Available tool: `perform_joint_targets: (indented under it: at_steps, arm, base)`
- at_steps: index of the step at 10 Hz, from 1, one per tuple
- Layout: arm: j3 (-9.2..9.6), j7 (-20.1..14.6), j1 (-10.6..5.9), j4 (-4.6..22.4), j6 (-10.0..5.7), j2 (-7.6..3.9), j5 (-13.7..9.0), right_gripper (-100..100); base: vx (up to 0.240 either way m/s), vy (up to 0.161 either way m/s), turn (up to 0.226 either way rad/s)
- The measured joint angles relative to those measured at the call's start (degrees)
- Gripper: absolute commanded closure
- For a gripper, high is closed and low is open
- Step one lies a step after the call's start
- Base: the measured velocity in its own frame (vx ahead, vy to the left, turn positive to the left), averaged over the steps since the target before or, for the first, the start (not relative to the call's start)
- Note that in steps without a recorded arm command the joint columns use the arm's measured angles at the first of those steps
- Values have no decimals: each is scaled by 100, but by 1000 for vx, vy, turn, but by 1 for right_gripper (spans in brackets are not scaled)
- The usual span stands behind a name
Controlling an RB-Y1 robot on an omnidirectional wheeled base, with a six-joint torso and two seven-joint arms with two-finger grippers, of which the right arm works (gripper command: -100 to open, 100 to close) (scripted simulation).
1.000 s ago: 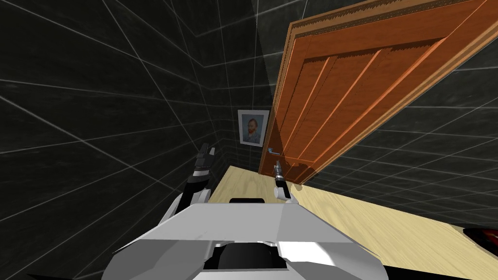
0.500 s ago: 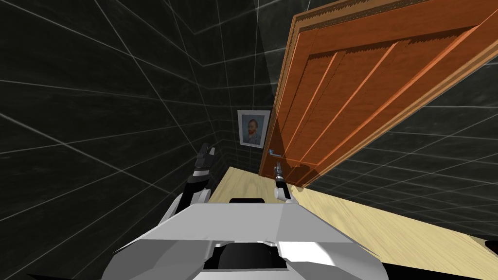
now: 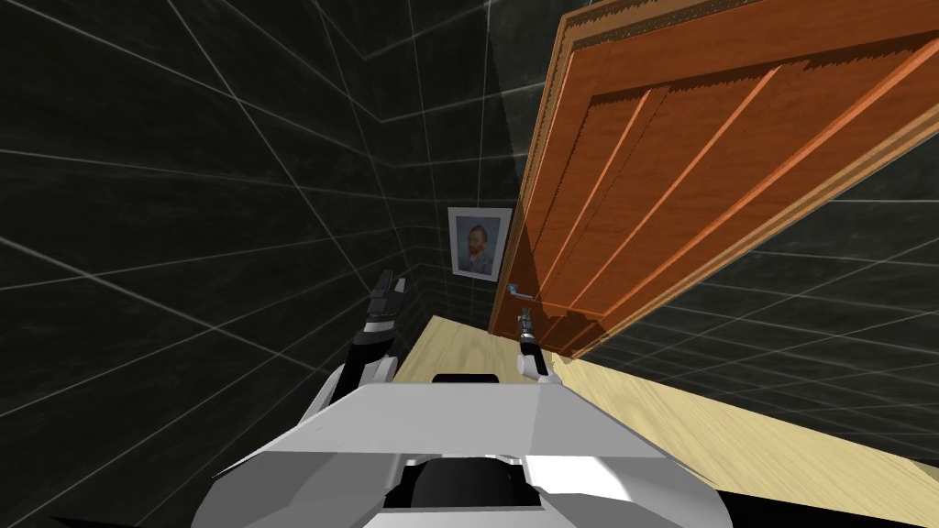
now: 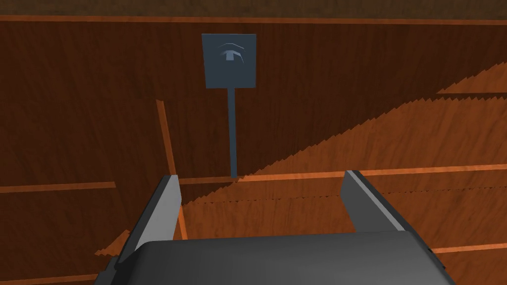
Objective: Pull the door open
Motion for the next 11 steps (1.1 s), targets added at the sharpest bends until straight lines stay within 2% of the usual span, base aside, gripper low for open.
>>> perform_joint_targets:
  at_steps: [1,2,3,4,5,6,7,8,9,10,11]
  arm:
    - [-4,-9,-70,174,-45,-9,-26,-100]
    - [-13,-3,-76,215,-26,-19,-57,-100]
    - [-15,0,-76,215,-16,-21,-61,-100]
    - [-50,-9,11,124,18,-64,-88,-100]
    - [-75,-95,9,272,-50,-158,-116,-100]
    - [-118,-136,198,33,14,-230,-152,-100]
    - [-130,-176,203,83,4,-272,-164,-100]
    - [-123,-227,164,213,-72,-300,-163,-100]
    - [-127,-352,147,453,-224,-405,-178,-100]
    - [-158,-447,204,479,-282,-496,-208,-100]
    - [-193,-490,321,353,-249,-560,-240,-100]
  base:
    - [101,-24,31]
    - [46,-13,8]
    - [109,22,110]
    - [210,25,130]
    - [207,20,127]
    - [152,7,33]
    - [65,-3,-10]
    - [101,-14,133]
    - [177,-18,166]
    - [214,-13,120]
    - [217,-41,88]
